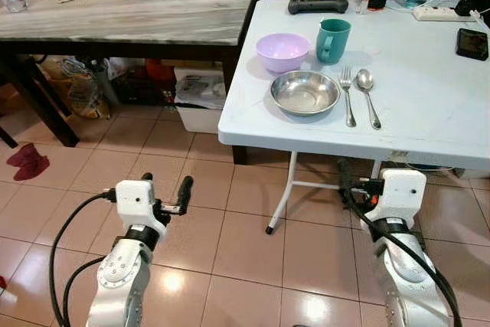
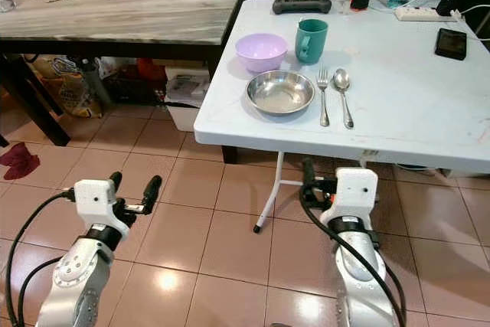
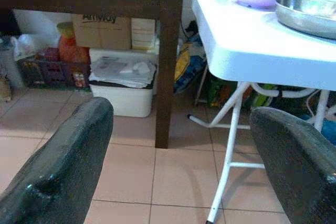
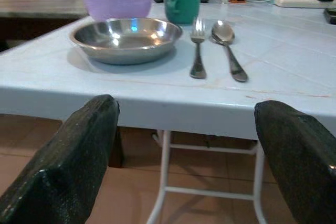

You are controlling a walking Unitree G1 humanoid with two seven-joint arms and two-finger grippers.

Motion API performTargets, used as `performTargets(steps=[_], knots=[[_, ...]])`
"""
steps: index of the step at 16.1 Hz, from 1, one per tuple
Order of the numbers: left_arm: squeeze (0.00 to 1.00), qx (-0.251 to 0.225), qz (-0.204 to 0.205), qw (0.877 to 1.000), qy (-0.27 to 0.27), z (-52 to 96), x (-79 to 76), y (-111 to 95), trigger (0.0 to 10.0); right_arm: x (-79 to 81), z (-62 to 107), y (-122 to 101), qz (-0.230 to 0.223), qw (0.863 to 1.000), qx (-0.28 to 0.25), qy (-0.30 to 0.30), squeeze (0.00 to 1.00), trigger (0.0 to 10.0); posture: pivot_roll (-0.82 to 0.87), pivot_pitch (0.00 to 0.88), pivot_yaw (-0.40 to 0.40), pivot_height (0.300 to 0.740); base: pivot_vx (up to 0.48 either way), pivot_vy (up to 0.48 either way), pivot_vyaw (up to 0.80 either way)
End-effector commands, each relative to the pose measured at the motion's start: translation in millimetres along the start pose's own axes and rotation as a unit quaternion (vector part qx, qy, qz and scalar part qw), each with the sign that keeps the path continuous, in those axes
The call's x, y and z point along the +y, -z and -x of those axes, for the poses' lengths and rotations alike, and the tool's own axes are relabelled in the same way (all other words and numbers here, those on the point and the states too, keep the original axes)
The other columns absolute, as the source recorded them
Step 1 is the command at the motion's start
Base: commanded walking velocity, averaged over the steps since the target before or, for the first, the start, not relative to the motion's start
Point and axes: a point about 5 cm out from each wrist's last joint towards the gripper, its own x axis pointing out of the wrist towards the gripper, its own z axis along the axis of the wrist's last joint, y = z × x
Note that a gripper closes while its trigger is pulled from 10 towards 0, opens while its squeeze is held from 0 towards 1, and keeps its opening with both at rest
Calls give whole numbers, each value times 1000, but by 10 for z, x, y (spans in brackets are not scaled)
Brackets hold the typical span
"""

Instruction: Setting the table

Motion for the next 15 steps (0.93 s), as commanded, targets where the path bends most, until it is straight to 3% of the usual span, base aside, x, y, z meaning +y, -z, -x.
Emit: performTargets(steps=[1,7,12,15], knots=[[0,-1,-6,1000,7,-4,-10,2,10000,46,9,-46,-2,1000,-12,-13,0,10000,-163,97,76,740,0,0,0],[0,-1,7,1000,26,0,-59,13,10000,36,-10,-71,3,1000,-14,-15,0,10000,-164,95,68,740,224,0,0],[0,2,8,999,34,13,-81,35,10000,46,-10,-61,3,1000,-12,-18,0,10000,-164,97,65,740,306,0,-563],[0,4,9,999,38,19,-78,39,10000,63,-16,-58,2,1000,-12,-20,0,10000,-163,95,68,740,325,0,0]])
